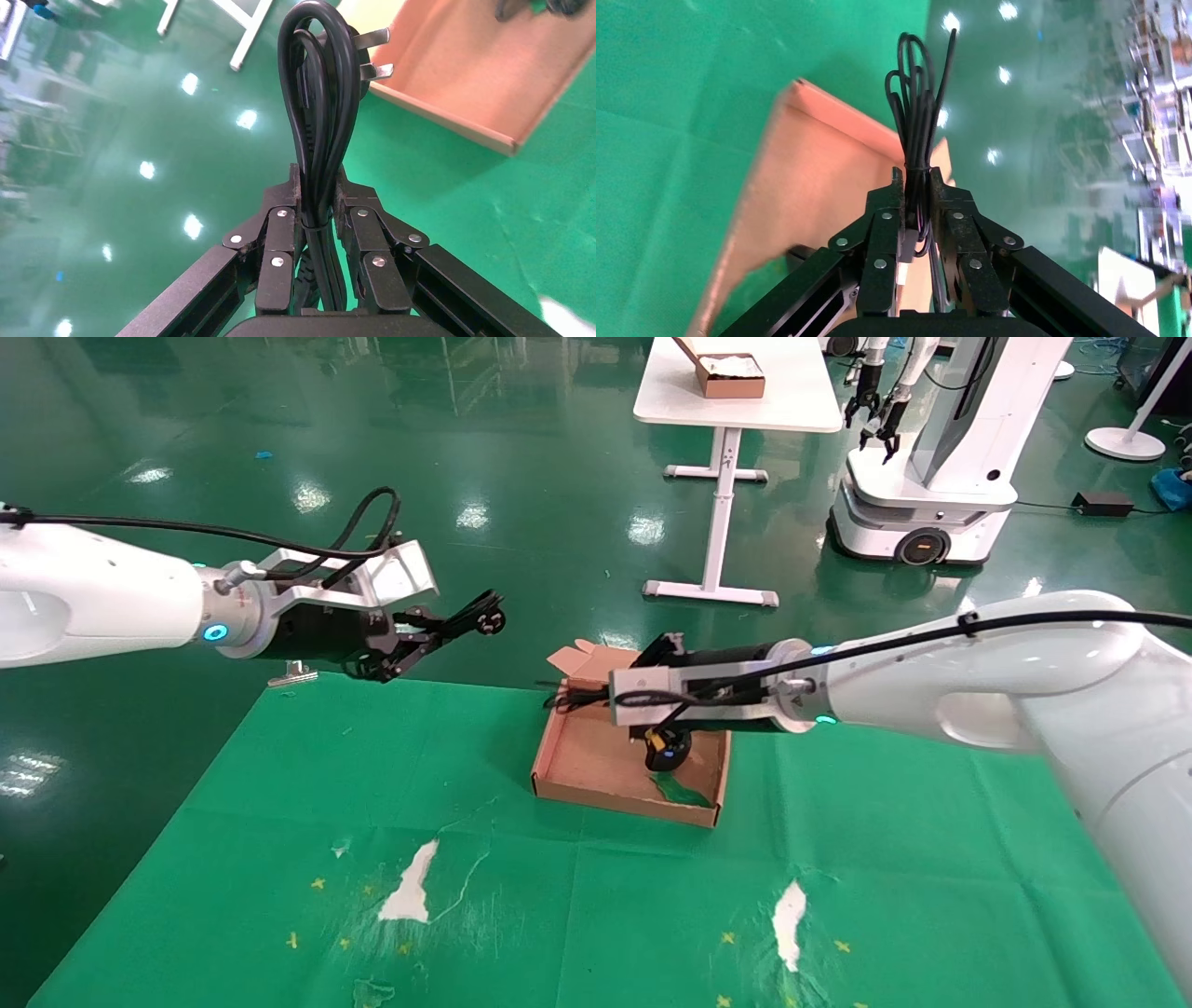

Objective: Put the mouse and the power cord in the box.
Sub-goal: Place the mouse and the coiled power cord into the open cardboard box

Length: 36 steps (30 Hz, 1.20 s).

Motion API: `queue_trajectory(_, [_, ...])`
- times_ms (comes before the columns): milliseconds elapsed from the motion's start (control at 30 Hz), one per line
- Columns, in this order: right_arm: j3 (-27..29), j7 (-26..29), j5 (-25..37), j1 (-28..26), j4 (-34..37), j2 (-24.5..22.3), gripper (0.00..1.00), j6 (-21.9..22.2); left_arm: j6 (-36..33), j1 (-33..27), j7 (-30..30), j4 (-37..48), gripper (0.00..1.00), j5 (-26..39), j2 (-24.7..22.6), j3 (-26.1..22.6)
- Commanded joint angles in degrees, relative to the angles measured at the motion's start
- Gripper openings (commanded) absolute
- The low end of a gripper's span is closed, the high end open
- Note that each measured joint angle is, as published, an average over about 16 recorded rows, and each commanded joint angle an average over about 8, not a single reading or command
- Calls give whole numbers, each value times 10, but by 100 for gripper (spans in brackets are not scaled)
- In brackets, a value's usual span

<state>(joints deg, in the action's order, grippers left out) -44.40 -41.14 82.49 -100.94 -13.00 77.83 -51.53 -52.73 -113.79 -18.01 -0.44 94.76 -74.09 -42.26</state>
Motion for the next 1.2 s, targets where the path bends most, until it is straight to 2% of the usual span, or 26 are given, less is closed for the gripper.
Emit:
queue_trajectory(33, [-2, 6, -5, 0, 2, -1, 100, 8, 7, 2, -6, -5, 0, -1, -4, 1])
queue_trajectory(333, [-7, -7, -20, -12, 21, -5, 100, 44, 41, 16, -11, -13, 0, 5, -27, -4])
queue_trajectory(600, [-20, -59, 3, -73, 58, -25, 100, 109, 100, 82, -8, -97, 0, 0, -44, -17])
queue_trajectory(733, [-31, -96, 23, -113, 78, -46, 100, 139, 98, 129, -5, -158, 0, -3, -45, -45])
queue_trajectory(867, [-39, -127, 37, -141, 94, -71, 100, 148, 80, 160, 1, -204, 0, 0, -44, -87])
queue_trajectory(1000, [-40, -147, 40, -152, 105, -91, 100, 146, 81, 172, 13, -241, 0, -1, -45, -125])
queue_trajectory(1200, [-36, -165, 35, -153, 114, -107, 100, 141, 122, 176, 32, -296, 0, -13, -47, -180])
